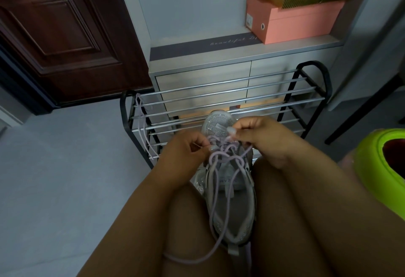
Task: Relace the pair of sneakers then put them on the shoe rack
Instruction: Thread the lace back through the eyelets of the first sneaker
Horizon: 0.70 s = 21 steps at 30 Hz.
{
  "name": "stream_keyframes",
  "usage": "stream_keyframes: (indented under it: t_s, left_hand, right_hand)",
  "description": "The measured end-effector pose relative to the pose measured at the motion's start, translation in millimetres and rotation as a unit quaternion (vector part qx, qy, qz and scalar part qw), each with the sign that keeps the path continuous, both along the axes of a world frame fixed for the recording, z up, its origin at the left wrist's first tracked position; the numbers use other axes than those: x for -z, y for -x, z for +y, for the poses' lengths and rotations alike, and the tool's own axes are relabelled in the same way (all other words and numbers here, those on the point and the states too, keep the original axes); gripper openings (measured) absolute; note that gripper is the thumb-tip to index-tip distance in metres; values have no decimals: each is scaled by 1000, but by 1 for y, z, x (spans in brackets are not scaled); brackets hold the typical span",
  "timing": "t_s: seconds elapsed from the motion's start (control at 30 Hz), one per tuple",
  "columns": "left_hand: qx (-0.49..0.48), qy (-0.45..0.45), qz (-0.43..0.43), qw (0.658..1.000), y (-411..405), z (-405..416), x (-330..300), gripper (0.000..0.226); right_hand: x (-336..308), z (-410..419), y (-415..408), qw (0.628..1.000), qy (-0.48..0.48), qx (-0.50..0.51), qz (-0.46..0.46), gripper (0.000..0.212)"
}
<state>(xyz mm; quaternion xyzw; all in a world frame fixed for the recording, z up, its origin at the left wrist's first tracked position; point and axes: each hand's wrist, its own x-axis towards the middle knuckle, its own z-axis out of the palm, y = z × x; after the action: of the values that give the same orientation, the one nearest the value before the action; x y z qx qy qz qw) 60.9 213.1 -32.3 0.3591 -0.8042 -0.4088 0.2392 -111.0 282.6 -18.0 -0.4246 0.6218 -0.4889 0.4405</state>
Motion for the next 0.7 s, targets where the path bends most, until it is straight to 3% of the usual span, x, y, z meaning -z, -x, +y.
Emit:
stream_keyframes:
  t_s: [0.13, 0.2, 0.27, 0.37, 0.4, 0.47, 0.53, 0.7]
  left_hand:
    - [15, -8, -31, 999, -2, 2, -3, 13]
    - [14, -31, -15, 999, -4, 3, -3, 14]
    - [10, -44, -8, 999, -4, 2, -1, 14]
    - [7, -59, -4, 998, -3, 1, 1, 15]
    - [4, -61, -3, 998, -2, 0, 1, 15]
    - [-1, -62, -7, 998, -1, 1, 2, 16]
    - [-3, -62, -10, 998, -1, 1, 1, 15]
    - [3, -62, 3, 998, -2, 1, 1, 14]
  right_hand:
    - [4, -4, 12, 950, -15, 50, -306, 20]
    - [2, -5, 16, 940, -12, 59, -335, 20]
    - [0, -5, 15, 963, 5, 70, -261, 23]
    - [-1, -2, 5, 998, -2, 47, -28, 15]
    - [-2, -1, 1, 998, -8, 31, 58, 9]
    - [-3, -1, -6, 984, -14, -6, 178, 21]
    - [-5, -2, -10, 974, -6, -38, 223, 27]
    - [-4, -8, -13, 970, 42, -40, 236, 5]
